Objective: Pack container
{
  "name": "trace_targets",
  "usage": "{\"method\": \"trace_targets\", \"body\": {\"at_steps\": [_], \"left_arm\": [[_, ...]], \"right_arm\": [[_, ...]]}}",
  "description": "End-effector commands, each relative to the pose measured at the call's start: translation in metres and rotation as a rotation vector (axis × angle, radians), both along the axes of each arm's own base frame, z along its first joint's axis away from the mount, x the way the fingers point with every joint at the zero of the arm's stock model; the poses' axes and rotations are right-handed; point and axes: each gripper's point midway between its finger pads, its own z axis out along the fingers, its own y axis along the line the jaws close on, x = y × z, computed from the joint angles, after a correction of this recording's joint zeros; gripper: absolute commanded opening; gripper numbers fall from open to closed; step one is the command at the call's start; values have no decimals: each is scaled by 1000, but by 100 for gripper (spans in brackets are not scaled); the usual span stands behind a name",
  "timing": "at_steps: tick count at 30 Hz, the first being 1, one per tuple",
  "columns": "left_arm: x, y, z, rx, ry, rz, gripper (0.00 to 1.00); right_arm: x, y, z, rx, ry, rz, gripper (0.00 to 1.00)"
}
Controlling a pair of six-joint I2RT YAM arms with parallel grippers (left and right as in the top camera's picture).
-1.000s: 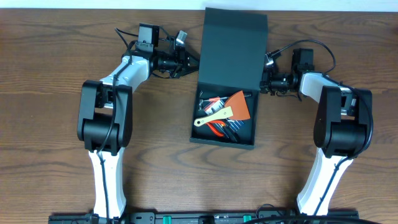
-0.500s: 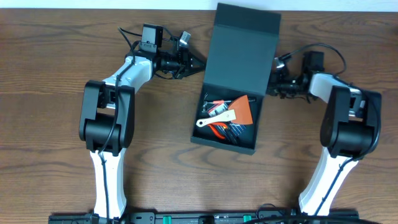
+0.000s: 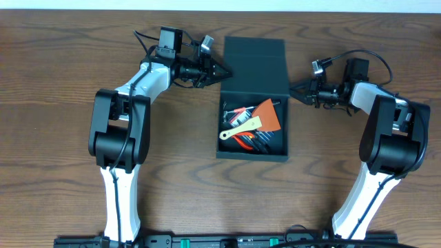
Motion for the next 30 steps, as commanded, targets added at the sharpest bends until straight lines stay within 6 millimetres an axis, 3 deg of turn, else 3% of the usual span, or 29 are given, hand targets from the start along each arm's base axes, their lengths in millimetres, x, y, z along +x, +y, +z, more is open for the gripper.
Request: {"method": "trace_targets", "body": {"at_steps": [1,5,13,16,22,24,30], "left_arm": [[2,-1,26,-24,-72,-17,6],[11,10,19,14,-64,33,5],[28,59,3,69,59,167,6],[31,69,4,58,101,198,5],[32,70,-3,5,195,203,6],[34,65,-1,-61,212,171,6],[41,63,4,-107,148,145,5]], "right_arm": [[-1,6,13,67,-46,38,9],[-1,6,12,62,-43,35,13],[8,-8,-15,-86,39,-48,12],[13,-10,-16,-99,36,-66,1],[25,-11,-9,-76,22,-99,1],[27,-7,4,-20,-24,-72,1],[28,0,22,95,16,-64,2]]}}
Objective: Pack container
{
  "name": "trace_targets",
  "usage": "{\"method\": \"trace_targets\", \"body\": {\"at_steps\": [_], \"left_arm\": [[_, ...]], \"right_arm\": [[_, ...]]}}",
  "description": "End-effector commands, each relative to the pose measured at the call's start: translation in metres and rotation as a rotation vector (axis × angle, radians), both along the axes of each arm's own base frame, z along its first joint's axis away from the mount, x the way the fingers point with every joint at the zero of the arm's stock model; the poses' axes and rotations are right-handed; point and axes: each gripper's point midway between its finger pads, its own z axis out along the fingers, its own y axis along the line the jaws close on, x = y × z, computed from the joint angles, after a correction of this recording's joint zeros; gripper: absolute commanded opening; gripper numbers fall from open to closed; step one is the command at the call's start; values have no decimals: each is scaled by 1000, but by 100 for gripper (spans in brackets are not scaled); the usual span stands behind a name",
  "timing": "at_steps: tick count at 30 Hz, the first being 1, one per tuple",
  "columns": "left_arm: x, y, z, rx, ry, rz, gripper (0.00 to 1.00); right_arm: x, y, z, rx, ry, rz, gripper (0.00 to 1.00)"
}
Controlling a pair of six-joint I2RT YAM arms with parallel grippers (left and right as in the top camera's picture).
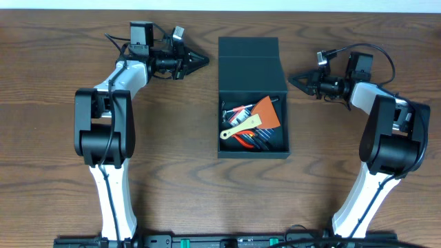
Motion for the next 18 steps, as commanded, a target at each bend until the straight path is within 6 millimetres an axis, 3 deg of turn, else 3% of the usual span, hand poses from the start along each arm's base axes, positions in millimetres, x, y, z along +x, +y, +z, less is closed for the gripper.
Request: {"method": "trace_targets", "body": {"at_steps": [1,9,18], "left_arm": [[-1,-2,-2,-39,42,-24,6],[-4,1,-37,-51,220,4,6],[-5,1,-41,-50,210,-5,6]], "right_arm": [[-4,9,11,108,80,18,2],[-2,6,7,98,116,-10,3],[-13,8,-28,109,215,-7,2]]}}
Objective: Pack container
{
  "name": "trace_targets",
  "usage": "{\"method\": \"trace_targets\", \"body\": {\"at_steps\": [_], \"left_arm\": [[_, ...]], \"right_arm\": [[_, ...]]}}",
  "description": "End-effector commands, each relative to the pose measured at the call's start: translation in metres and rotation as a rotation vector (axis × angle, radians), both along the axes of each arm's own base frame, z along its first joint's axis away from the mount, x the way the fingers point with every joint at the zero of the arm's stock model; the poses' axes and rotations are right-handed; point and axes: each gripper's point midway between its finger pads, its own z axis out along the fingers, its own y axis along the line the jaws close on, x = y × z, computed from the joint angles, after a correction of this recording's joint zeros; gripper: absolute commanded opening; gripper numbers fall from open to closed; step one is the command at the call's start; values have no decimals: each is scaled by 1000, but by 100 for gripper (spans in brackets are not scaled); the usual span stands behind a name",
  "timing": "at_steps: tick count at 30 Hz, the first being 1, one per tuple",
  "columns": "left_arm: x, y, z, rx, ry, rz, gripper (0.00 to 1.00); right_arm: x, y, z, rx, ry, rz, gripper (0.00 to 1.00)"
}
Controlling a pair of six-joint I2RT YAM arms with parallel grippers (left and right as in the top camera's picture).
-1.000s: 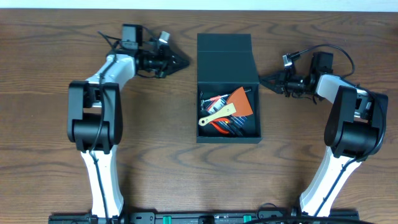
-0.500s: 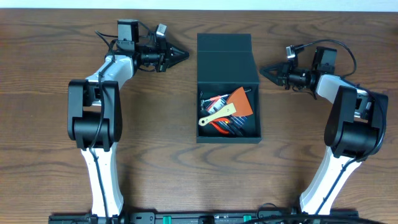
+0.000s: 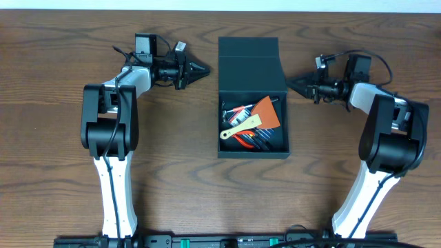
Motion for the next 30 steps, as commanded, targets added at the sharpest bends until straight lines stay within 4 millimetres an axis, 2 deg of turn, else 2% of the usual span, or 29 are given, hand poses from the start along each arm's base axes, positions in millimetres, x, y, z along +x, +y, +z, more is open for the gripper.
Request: {"method": "trace_targets", "body": {"at_steps": [1,4,8,18,30], "left_arm": [[2,1,4,-14,-7,-8,6],[1,1,-1,-10,3,-6,6],[0,-2,-7,0,20,-5,5],[-6,-15,-23,16,53,-21,6],[-6,-17,-23,13,73,-19,6]], "right_arm": [[-4,5,-22,36,40,23,1],[-6,6,-33,48,54,27,1],[-3,7,-34,58,33,31,1],[17,18,-7,103,-105,61,1],[18,26,-3,108,-122,76,1]]}}
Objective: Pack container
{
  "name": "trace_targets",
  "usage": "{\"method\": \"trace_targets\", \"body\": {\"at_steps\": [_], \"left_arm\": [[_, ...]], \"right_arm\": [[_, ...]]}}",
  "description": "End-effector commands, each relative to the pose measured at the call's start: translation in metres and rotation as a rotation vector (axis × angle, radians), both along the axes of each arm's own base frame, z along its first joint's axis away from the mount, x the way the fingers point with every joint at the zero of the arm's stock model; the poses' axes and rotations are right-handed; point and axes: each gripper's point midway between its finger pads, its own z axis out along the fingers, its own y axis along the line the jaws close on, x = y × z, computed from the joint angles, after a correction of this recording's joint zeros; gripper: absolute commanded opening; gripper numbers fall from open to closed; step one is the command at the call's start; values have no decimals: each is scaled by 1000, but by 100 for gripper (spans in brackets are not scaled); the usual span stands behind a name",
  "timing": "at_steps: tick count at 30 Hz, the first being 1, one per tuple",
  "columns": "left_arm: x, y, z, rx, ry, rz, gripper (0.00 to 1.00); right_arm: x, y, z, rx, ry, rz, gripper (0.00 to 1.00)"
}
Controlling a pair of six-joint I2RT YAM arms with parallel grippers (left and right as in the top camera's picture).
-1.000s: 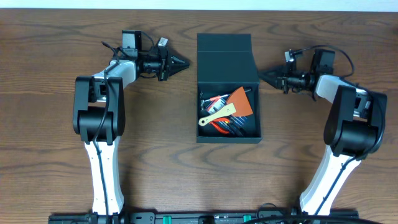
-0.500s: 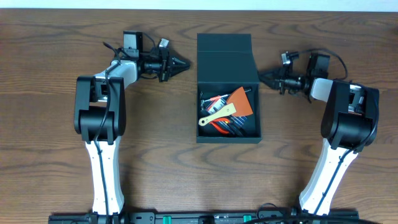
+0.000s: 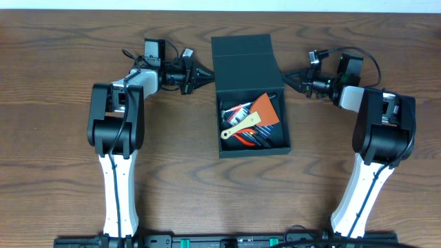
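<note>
A black box (image 3: 283,131) sits mid-table with its lid (image 3: 243,62) laid open flat toward the far side. Inside lie an orange scraper (image 3: 267,108), a yellow-handled tool (image 3: 241,127), red-handled pliers (image 3: 239,140) and dark tools. My left gripper (image 3: 205,74) lies low and points right, its shut tip against the lid's left edge. From the other side my right gripper (image 3: 286,78) points left, shut, with its tip at the lid's right edge near the hinge. Neither holds anything.
The brown wooden table (image 3: 62,172) carries only the box and both arms. Cables loop over each wrist camera at the far side. The table's far edge (image 3: 69,9) runs just behind the lid.
My left gripper moved right to the lid's left edge, and the right gripper moved left to its right edge. The box has turned slightly, its lid end shifted left.
At first my left tip touched the lid's left edge and the right tip pointed at the box's right side. Then the left gripper was farther left and the box sat slightly left. It then came nearer, and now both tips flank the lid.
</note>
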Motion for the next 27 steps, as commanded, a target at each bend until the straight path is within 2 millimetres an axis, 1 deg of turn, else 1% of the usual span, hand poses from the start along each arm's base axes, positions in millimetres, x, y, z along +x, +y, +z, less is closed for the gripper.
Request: {"method": "trace_targets", "body": {"at_steps": [1,10,13,18,22,27], "left_arm": [[4,1,-2,1,1,5,6],[4,1,-1,-6,-5,1,6],[6,-3,7,-28,-60,-15,6],[11,-14,19,-59,-89,-24,6],[10,-22,27,-84,-110,-48,5],[7,-24,33,-104,-120,-68,5]], "right_arm": [[-5,10,-1,39,16,45,1],[-6,10,-2,39,16,47,1],[-7,12,3,48,-18,70,1],[-11,19,10,72,-50,112,1],[-13,21,15,87,-77,135,1],[-15,23,26,112,-133,174,1]]}}
